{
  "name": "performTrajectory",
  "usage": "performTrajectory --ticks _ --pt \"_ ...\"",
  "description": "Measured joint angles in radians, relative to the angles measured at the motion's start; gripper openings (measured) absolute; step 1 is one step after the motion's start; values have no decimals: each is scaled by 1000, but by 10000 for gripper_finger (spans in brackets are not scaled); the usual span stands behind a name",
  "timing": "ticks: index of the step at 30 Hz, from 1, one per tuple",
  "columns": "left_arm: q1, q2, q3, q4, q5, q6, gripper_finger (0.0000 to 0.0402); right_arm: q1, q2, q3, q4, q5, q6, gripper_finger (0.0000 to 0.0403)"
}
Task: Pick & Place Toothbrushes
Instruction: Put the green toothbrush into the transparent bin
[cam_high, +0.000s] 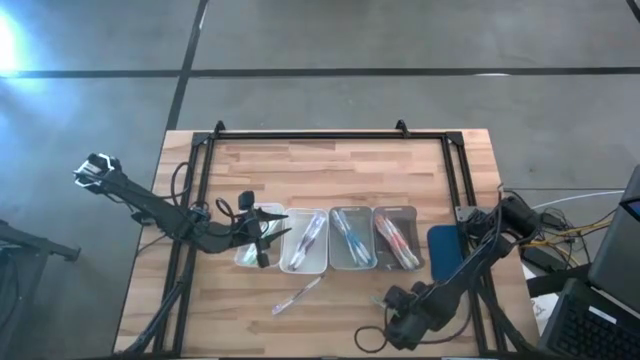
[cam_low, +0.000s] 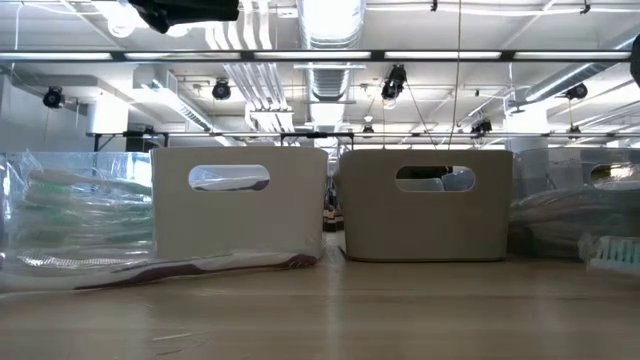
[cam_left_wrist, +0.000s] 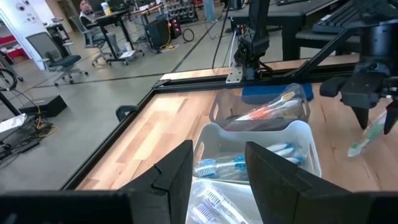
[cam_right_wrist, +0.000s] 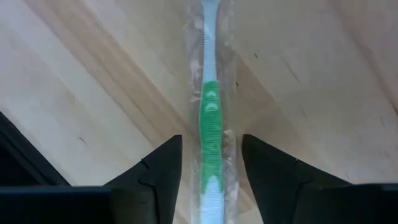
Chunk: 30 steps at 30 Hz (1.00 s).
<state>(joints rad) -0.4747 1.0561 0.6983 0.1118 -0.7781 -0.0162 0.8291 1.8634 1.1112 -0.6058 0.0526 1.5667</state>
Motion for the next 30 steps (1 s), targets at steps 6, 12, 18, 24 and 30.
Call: performTrajectory --ticks 6,12,18,24,30 --pt "0 0 0 0 0 0 151 0 -2 -34 25 4 27 137" --pt "0 0 0 0 0 0 151 -1 2 -13 0 5 -13 80" --pt "0 0 0 0 0 0 151 -1 4 -8 38 40 -45 20" --pt "0 0 0 0 0 0 151 -2 3 41 29 18 -141 23" --pt "0 0 0 0 0 -1 151 0 -54 165 0 74 -293 22"
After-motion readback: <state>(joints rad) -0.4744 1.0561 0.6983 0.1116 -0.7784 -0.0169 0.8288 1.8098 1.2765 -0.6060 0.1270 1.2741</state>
